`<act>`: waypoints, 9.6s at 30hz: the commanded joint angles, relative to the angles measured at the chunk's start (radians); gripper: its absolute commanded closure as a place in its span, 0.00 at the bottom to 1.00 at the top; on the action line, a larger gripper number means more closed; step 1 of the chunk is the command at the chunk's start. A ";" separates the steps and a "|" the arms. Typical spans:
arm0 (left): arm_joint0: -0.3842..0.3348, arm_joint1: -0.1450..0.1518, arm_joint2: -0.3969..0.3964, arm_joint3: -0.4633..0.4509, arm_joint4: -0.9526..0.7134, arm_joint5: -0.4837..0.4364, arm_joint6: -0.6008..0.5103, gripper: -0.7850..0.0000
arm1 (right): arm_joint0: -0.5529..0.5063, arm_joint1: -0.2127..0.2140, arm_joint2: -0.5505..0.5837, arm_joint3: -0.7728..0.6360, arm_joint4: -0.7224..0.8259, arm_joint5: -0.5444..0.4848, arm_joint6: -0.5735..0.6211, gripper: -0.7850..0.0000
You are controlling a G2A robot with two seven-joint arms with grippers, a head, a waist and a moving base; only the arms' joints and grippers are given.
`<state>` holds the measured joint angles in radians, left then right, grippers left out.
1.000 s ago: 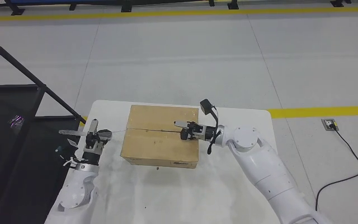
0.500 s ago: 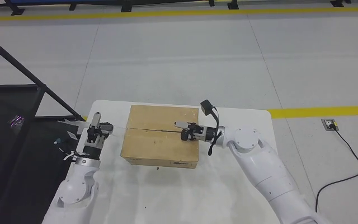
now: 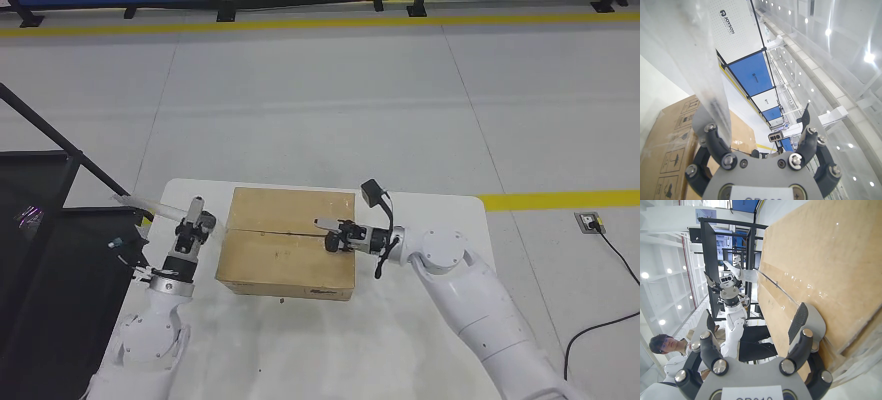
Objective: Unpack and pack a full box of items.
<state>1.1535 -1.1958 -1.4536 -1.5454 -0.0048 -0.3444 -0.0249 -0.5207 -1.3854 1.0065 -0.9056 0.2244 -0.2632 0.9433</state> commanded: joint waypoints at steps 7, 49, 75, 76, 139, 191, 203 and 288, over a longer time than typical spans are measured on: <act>-0.035 -0.011 0.070 0.026 0.112 0.026 -0.005 0.00 | -0.005 0.004 0.013 0.007 0.005 -0.011 0.007 0.00; -0.056 -0.039 0.142 0.039 0.264 0.009 -0.047 0.00 | -0.001 0.009 0.038 0.004 0.018 -0.024 -0.005 0.00; 0.056 -0.023 -0.106 0.004 -0.145 -0.010 -0.152 0.00 | -0.119 0.050 0.132 -0.310 0.018 0.035 -0.124 0.00; 0.058 -0.023 -0.117 0.014 -0.153 -0.010 -0.152 0.00 | -0.102 0.044 0.111 -0.295 0.027 0.048 -0.119 0.00; 0.134 -0.012 -0.130 0.119 -0.238 -0.100 -0.355 0.00 | 0.232 -0.216 -0.310 0.205 0.056 0.103 -0.178 0.00; 0.074 0.007 -0.215 0.250 -0.327 -0.088 -0.408 0.00 | 0.348 -0.415 -0.304 0.653 0.132 -0.134 -0.075 0.00; 0.062 0.006 -0.199 0.254 -0.312 -0.083 -0.400 0.00 | 0.344 -0.359 -0.235 0.657 0.144 -0.159 -0.026 0.00; 0.041 0.011 -0.153 0.250 -0.290 -0.076 -0.406 0.00 | -0.101 -0.011 0.200 -0.138 -0.232 0.147 -0.099 0.00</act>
<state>1.1933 -1.1853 -1.6063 -1.2952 -0.2947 -0.4192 -0.4309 -0.6102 -1.4007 1.1951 -1.0274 -0.0053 -0.1172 0.8437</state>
